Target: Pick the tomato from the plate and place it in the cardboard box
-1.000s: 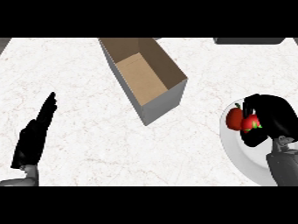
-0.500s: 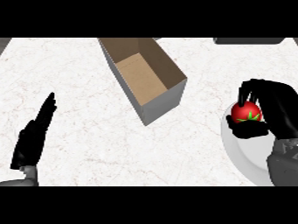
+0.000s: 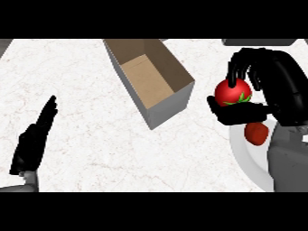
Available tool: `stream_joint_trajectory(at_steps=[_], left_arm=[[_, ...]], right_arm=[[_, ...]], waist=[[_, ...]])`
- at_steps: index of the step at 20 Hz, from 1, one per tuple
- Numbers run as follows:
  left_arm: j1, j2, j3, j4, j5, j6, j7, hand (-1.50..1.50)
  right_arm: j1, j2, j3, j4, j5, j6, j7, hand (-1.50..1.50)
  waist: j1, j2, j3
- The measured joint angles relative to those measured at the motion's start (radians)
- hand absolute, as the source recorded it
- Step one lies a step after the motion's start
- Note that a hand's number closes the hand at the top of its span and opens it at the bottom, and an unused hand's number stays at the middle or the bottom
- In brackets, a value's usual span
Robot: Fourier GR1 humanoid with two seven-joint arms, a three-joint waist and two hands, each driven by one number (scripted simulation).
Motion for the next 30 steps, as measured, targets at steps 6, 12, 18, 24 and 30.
stream_joint_trajectory(at_steps=[6,12,18,24,30], left_arm=[[0.014,-0.012,-0.014,-0.032,-0.011,-0.002,0.015,0.00],[0.016,-0.016,-0.012,-0.040,-0.011,-0.005,0.015,0.00],[-0.014,0.003,0.008,-0.015,0.001,-0.025,0.002,0.00],[-0.028,0.002,0.006,-0.009,-0.002,-0.030,0.004,0.00],[-0.036,-0.009,-0.006,0.014,-0.009,-0.033,-0.018,0.00]], right_arm=[[-0.212,0.051,0.020,0.161,0.014,-0.040,0.084,1.50],[-0.396,0.067,0.035,0.424,0.015,-0.133,0.122,1.50],[-0.532,0.070,0.067,0.733,-0.030,-0.262,0.107,1.50],[-0.641,0.071,0.095,1.039,-0.073,-0.378,0.066,1.50],[-0.693,0.072,0.137,1.263,-0.185,-0.524,0.041,-1.50]], waist=[[0.005,0.001,0.000],[0.012,0.003,0.000],[0.022,0.007,0.000],[0.034,0.011,0.000],[0.052,0.016,-0.001]])
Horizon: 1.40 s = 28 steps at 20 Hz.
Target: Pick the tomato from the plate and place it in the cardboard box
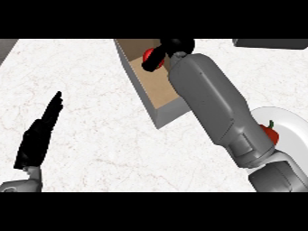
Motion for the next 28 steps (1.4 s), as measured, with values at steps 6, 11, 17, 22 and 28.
stream_joint_trajectory(at_steps=[6,11,17,22,28], left_arm=[[-0.011,-0.009,-0.012,-0.005,-0.009,0.003,0.007,0.00],[-0.005,-0.013,-0.010,0.002,-0.014,0.009,-0.003,0.00],[0.002,-0.011,0.004,0.001,-0.006,0.012,0.001,0.00],[0.014,-0.018,0.007,0.010,-0.015,0.026,-0.006,0.00],[0.031,-0.007,0.021,-0.021,-0.008,0.021,0.022,0.00]], right_arm=[[-0.023,0.000,-0.027,0.126,-0.096,-0.143,-0.124,-1.50],[-0.014,0.000,-0.104,0.107,-0.191,-0.307,-0.209,-1.50],[0.007,-0.015,-0.253,0.059,-0.328,-0.375,-0.348,-1.50],[0.038,-0.095,-0.346,0.023,-0.400,-0.386,-0.406,-1.50],[0.171,-0.232,-0.417,-0.083,-0.479,-0.291,-0.436,-1.50]], waist=[[0.010,0.004,0.001],[0.001,0.003,0.001],[-0.020,-0.002,0.002],[-0.039,-0.008,0.001],[-0.062,-0.016,0.001]])
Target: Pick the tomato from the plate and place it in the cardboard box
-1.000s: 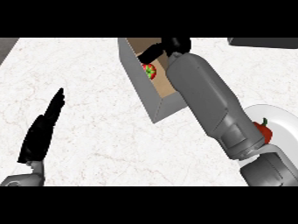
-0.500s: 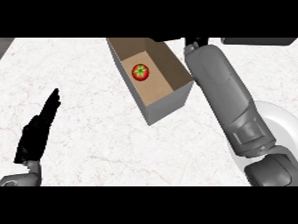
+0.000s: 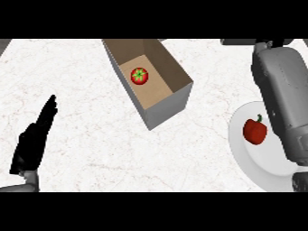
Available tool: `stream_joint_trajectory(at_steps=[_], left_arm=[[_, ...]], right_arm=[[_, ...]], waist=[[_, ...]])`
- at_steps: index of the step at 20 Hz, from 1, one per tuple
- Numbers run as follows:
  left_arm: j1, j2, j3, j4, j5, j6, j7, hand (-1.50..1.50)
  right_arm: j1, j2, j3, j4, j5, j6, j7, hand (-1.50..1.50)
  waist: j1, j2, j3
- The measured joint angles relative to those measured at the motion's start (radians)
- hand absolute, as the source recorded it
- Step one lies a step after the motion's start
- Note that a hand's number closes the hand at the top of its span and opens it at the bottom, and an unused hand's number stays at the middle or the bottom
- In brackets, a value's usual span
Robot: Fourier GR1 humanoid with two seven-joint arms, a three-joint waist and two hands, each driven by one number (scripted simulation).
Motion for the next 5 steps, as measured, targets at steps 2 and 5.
stream_joint_trajectory(at_steps=[2,5], left_arm=[[0.022,-0.002,0.001,0.001,-0.002,0.003,-0.024,0.00],[0.016,-0.013,-0.006,0.013,-0.014,0.015,-0.025,0.00]], right_arm=[[0.057,-0.042,-0.018,-0.045,-0.029,0.050,-0.010,-1.50],[0.145,-0.104,-0.034,-0.124,-0.070,0.141,-0.017,-1.50]], waist=[[-0.003,-0.001,0.000],[-0.008,-0.002,0.000]])
